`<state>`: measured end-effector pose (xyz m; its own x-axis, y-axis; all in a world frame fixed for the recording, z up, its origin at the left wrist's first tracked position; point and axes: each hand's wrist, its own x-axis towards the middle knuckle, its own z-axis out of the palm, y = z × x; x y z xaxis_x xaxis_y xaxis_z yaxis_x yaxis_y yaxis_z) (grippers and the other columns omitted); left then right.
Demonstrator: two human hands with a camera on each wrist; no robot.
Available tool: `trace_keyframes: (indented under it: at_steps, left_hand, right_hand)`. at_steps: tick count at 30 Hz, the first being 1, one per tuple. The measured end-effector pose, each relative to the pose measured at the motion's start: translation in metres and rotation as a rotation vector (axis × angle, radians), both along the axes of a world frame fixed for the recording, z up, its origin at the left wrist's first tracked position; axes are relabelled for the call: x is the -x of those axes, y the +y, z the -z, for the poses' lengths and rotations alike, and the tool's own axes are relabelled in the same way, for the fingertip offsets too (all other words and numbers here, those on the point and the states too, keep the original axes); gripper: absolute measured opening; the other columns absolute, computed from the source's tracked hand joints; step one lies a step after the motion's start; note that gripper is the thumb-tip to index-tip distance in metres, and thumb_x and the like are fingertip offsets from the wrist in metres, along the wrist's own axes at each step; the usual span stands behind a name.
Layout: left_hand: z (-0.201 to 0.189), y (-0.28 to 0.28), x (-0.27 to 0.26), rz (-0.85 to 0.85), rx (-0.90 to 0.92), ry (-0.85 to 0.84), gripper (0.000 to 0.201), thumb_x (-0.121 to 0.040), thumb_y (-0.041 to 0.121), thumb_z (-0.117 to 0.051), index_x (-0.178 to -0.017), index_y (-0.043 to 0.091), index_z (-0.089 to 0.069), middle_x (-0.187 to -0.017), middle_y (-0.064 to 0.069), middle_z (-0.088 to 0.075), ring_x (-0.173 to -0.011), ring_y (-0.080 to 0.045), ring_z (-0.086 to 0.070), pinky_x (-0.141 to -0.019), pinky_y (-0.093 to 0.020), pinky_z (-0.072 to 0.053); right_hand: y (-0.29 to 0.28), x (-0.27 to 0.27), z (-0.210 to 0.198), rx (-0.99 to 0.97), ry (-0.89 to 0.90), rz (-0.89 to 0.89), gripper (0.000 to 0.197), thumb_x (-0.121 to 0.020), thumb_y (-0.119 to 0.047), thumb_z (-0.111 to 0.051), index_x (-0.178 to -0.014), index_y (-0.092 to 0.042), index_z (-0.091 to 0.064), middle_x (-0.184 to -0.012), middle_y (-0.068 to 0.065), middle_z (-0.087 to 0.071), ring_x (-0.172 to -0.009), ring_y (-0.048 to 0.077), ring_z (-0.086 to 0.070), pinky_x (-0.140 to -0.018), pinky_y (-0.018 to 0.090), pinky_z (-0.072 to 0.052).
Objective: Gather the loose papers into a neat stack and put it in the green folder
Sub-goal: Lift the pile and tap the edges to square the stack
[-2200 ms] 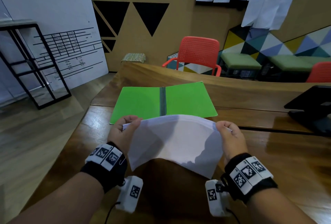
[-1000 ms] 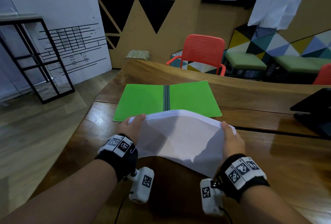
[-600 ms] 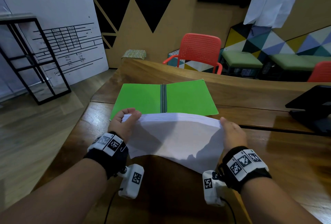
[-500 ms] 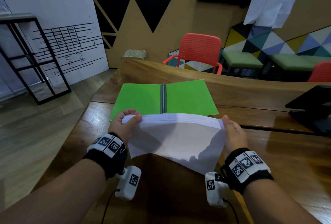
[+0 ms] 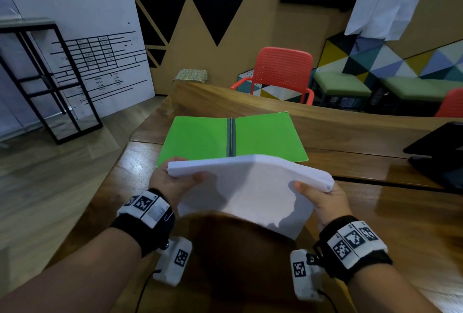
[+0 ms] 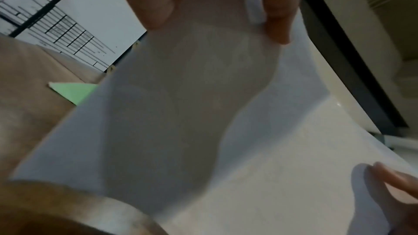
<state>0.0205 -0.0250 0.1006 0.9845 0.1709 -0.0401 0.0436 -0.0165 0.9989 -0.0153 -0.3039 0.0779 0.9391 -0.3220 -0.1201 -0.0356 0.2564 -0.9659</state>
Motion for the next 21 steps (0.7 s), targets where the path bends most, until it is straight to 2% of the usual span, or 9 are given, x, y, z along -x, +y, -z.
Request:
trace_keyframes:
  at_steps: [2, 4, 6, 9, 12, 15, 17, 19, 21]
  left_hand:
    - [0.005, 0.005, -0.001, 0.076, -0.077, 0.001, 0.038, -0.048, 0.011, -0.086, -0.068, 0.022, -0.056, -0.062, 0.004, -0.061, -0.058, -0.008, -0.055, -0.051, -0.014, -0.047]
    - [0.010, 0.008, -0.003, 0.066, -0.143, 0.058, 0.032, -0.048, 0.015, -0.087, -0.064, 0.021, -0.059, -0.046, 0.009, -0.063, -0.047, 0.000, -0.055, -0.042, -0.008, -0.044]
    - [0.010, 0.012, -0.005, 0.041, -0.168, 0.111, 0.026, -0.060, 0.008, -0.084, -0.065, 0.017, -0.060, -0.043, 0.011, -0.062, -0.056, -0.011, -0.057, -0.043, -0.010, -0.045]
    - [-0.002, 0.019, -0.011, -0.081, -0.481, 0.160, 0.061, -0.054, 0.036, -0.085, -0.106, 0.018, -0.057, -0.103, -0.003, -0.068, -0.099, -0.024, -0.058, -0.082, -0.028, -0.052]
    - [-0.036, 0.006, -0.002, -0.085, -0.956, -0.119, 0.111, -0.042, 0.070, -0.072, -0.135, 0.027, -0.032, -0.142, 0.000, -0.039, -0.130, -0.023, -0.039, -0.110, -0.045, -0.032]
    - [-0.080, -0.031, 0.012, 0.333, -0.987, -0.343, 0.098, -0.044, 0.081, -0.057, -0.127, 0.029, -0.049, -0.123, 0.004, -0.059, -0.111, -0.014, -0.054, -0.099, -0.035, -0.044]
    - [-0.085, -0.047, 0.013, 0.526, -0.950, -0.338, 0.047, -0.068, 0.058, -0.065, -0.100, 0.024, -0.068, -0.077, 0.008, -0.066, -0.073, -0.003, -0.060, -0.071, -0.021, -0.048]
    - [-0.085, -0.051, 0.014, 0.532, -0.871, -0.363, 0.016, -0.078, 0.037, -0.068, -0.075, 0.022, -0.071, -0.051, 0.015, -0.053, -0.047, 0.009, -0.050, -0.051, -0.010, -0.038]
    - [-0.078, -0.047, 0.014, 0.455, -0.703, -0.367, 0.025, -0.075, 0.031, -0.073, -0.053, 0.024, -0.063, -0.044, 0.016, -0.049, -0.040, 0.006, -0.046, -0.044, -0.006, -0.034]
  right_hand:
    - [-0.003, 0.001, 0.006, 0.026, 0.021, -0.017, 0.084, -0.007, -0.041, -0.092, -0.084, -0.017, -0.068, -0.085, 0.007, -0.075, -0.084, 0.026, -0.070, -0.075, 0.036, -0.057]
    - [0.001, 0.002, 0.005, 0.023, 0.075, -0.012, 0.060, -0.030, -0.024, -0.094, -0.083, -0.014, -0.068, -0.091, 0.015, -0.072, -0.096, 0.038, -0.067, -0.090, 0.049, -0.053]
    - [0.006, 0.003, 0.000, 0.044, 0.099, -0.012, 0.031, -0.057, 0.000, -0.083, -0.081, -0.011, -0.066, -0.090, 0.016, -0.071, -0.100, 0.041, -0.065, -0.096, 0.053, -0.048]
    - [0.011, 0.005, -0.019, 0.161, 0.046, -0.028, 0.024, -0.063, 0.005, -0.078, -0.073, -0.014, -0.068, -0.072, 0.004, -0.074, -0.084, 0.031, -0.067, -0.089, 0.047, -0.053]
    - [0.027, 0.009, -0.055, 0.424, -0.083, -0.052, 0.023, -0.063, -0.003, -0.082, -0.060, -0.020, -0.066, -0.055, -0.011, -0.070, -0.060, 0.012, -0.063, -0.069, 0.031, -0.051]
    - [0.055, 0.018, -0.097, 0.829, -0.275, -0.115, 0.011, -0.068, -0.019, -0.078, -0.062, -0.016, -0.070, -0.062, -0.002, -0.071, -0.064, 0.022, -0.064, -0.065, 0.037, -0.051]
    - [0.067, 0.022, -0.114, 0.978, -0.372, -0.127, 0.012, -0.070, -0.024, -0.075, -0.069, -0.013, -0.071, -0.069, 0.008, -0.071, -0.069, 0.029, -0.064, -0.066, 0.043, -0.052]
    - [0.062, 0.020, -0.121, 0.979, -0.355, -0.128, 0.017, -0.068, -0.027, -0.076, -0.072, -0.011, -0.070, -0.071, 0.010, -0.070, -0.070, 0.029, -0.063, -0.066, 0.043, -0.052]
    - [0.045, 0.013, -0.122, 1.055, -0.191, -0.198, 0.029, -0.065, -0.032, -0.079, -0.073, -0.008, -0.067, -0.076, 0.014, -0.070, -0.075, 0.033, -0.063, -0.070, 0.043, -0.053]
